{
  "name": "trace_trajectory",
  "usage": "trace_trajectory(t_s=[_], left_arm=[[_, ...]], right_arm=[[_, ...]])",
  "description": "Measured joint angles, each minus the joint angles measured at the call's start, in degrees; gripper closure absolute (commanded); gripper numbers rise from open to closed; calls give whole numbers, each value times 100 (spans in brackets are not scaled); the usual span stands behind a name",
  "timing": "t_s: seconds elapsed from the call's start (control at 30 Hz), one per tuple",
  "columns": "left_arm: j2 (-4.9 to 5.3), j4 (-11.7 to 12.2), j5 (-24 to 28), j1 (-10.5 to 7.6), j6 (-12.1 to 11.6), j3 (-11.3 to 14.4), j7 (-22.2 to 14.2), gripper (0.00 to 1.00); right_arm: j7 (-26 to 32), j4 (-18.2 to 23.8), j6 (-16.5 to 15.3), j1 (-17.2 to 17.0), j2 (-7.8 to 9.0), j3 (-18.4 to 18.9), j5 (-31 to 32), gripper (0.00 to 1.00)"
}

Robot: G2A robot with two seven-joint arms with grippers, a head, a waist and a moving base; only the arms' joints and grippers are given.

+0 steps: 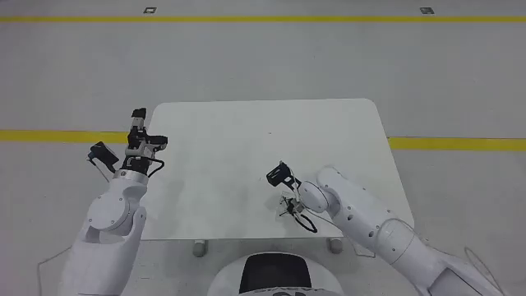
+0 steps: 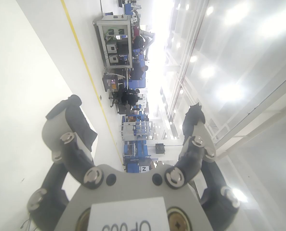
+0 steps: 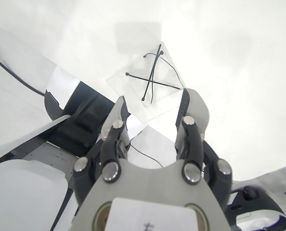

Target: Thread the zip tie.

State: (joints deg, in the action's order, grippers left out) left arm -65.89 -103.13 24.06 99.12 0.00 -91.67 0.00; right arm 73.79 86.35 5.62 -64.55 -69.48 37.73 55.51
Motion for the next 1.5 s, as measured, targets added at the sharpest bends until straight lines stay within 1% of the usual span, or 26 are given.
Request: trace_trajectory(t_s=[0.23,0.4,0.57,0.67,0.87,0.93,1.23,1.5], left_arm=[[0,0,0,0,0,0,0,0],[0,0,0,0,0,0,0,0],[0,0,0,0,0,0,0,0],[0,0,0,0,0,0,0,0],[0,0,0,0,0,0,0,0],[0,0,0,0,0,0,0,0],[0,0,0,0,0,0,0,0],[0,0,0,0,0,0,0,0]], right_arm=[[-189,-144,-130,-7,-40,-34,10,61],[-349,-266,-135,39,-96,-108,83,63],[-480,-467,-159,96,-168,-181,49,66],[-519,-598,-187,137,-216,-231,5,66],[-573,-828,-201,210,-307,-328,-41,71],[-591,-895,-200,229,-334,-349,-55,71],[-641,-1101,-231,269,-416,-382,-111,81],[-643,-1209,-217,271,-466,-397,-90,84]])
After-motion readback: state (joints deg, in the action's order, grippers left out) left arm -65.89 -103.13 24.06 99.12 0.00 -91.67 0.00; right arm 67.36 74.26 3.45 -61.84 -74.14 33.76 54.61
